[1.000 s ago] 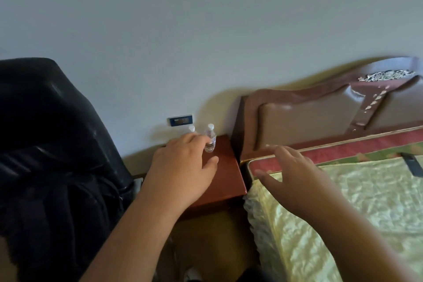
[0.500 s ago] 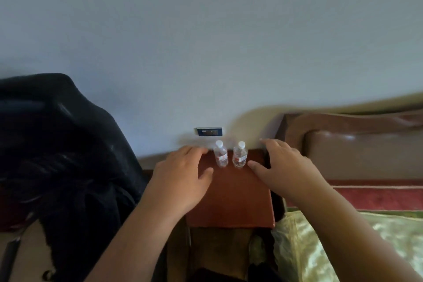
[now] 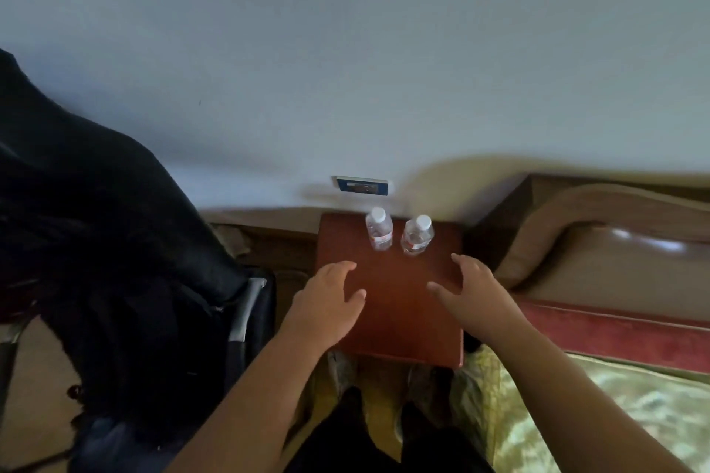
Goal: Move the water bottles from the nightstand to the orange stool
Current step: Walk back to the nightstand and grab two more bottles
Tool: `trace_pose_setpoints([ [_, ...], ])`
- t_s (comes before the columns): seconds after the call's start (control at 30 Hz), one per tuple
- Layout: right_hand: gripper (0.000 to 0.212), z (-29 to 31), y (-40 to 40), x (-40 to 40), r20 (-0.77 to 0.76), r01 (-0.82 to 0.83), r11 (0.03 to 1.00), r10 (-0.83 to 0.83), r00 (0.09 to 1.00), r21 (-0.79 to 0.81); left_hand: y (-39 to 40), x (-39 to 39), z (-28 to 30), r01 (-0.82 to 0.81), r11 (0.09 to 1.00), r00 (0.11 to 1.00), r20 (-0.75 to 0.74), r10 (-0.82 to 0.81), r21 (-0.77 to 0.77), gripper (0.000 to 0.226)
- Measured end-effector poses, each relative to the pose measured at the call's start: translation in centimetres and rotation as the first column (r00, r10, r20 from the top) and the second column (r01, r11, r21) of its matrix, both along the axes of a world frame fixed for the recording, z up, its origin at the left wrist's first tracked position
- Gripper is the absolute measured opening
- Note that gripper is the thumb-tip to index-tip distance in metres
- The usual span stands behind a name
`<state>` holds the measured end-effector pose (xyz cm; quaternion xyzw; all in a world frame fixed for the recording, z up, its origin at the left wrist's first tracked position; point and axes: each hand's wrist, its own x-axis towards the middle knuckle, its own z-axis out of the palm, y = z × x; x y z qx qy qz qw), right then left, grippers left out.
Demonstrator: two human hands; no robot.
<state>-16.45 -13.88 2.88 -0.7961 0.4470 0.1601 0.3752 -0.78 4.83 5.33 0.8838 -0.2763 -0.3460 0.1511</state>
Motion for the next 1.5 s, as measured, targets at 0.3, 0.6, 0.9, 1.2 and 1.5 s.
trace_pose_setpoints([
  [0.3,0.083,-9.5,-2.6,2.4,-0.069,0.192,0.971,-0.184,0.98,0.143,-4.3,3.3,-11.1,-0.187,0.981,0.931,-0.308,0.194,0.053,0.07],
  [0.6,0.105,-17.0,-5.7,8.2,-0.053,0.306,0.934,-0.301,0.952,0.187,-9.6,8.0,-18.7,-0.333,0.943,0.897,-0.306,0.319,0.007,0.108],
  [0.9,0.089,-27.1,-6.9,10.3,0.043,0.36,0.911,-0.375,0.926,0.203,-12.6,9.0,-23.2,-0.231,0.96,0.931,-0.322,0.171,-0.156,0.067],
  [1.2,0.056,-20.1,-3.4,7.4,0.091,0.432,0.877,-0.458,0.884,0.211,-9.1,4.3,-23.3,-0.217,0.965,0.952,-0.25,0.176,-0.147,0.058],
  [1.5,0.06,-12.5,-2.7,5.4,0.115,0.454,0.882,-0.467,0.876,0.123,-8.1,4.0,-16.2,-0.192,0.944,0.978,-0.136,0.16,-0.268,0.071],
])
